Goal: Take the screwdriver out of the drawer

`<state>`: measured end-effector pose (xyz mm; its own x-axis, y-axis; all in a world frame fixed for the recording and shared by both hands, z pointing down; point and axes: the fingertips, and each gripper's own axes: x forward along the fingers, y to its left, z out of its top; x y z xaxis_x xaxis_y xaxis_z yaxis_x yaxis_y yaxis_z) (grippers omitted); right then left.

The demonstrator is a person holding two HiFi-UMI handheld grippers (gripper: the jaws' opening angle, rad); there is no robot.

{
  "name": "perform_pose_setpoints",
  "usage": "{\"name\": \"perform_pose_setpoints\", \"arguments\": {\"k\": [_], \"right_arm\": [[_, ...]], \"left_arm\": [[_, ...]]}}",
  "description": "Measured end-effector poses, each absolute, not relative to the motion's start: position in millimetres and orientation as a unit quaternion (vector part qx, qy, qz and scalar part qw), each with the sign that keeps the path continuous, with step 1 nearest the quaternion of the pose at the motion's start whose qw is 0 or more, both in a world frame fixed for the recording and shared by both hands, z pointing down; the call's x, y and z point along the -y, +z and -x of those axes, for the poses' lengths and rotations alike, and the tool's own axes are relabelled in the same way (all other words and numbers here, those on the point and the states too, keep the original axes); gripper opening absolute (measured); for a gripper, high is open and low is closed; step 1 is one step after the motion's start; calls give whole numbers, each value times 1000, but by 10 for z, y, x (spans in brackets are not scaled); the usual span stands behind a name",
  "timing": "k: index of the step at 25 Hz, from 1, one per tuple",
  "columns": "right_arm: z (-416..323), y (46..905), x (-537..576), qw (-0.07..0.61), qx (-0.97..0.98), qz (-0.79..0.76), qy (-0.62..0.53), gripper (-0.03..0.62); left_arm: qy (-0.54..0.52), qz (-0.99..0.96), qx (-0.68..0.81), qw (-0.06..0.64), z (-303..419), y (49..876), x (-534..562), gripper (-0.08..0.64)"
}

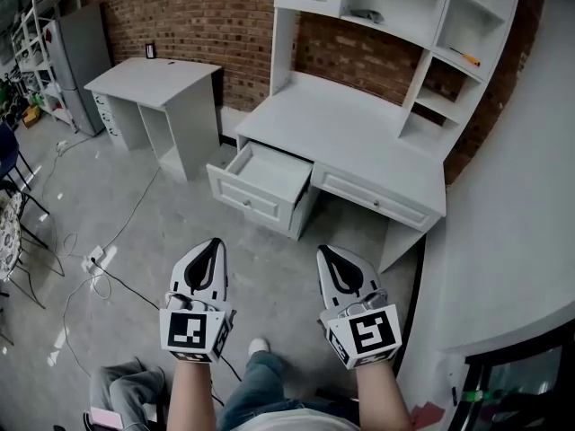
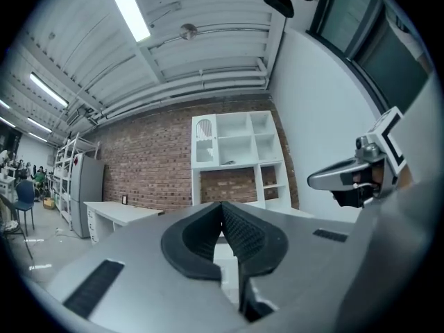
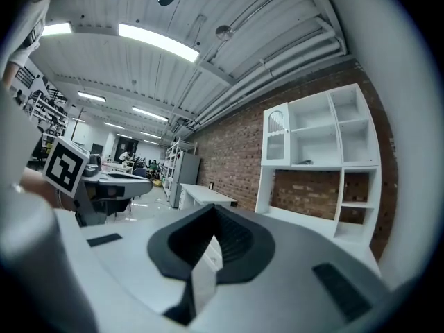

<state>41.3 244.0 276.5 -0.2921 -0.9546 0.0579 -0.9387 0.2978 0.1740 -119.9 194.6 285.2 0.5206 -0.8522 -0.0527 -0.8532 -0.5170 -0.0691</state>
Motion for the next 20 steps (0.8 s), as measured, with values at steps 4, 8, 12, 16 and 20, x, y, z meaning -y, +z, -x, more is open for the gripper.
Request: {"name": "perform_pose_setpoints", "arguments": {"k": [4,8,12,16,20], "right_arm": [[-310,2745,-1791,95,804,-584,-64,11],[-249,2726,-1275,83,798,-592,-70,11],[-260,2763,-969,73,796,-597,-69,11],[-359,2832,-663,79,789,-606,-66,11],[-474,2894,-306,83,788,-607,-57,11]], "left_arm": [[13,872,-487,39,1291,2846,-1285,12],[17,872,-488,41,1410,2809,-744,12],[12,871,-489,44,1441,2863,-417,12],[7,871,-489,42,1402,2937,-134,12],[4,870,-492,36,1341,2989,169,12]]}}
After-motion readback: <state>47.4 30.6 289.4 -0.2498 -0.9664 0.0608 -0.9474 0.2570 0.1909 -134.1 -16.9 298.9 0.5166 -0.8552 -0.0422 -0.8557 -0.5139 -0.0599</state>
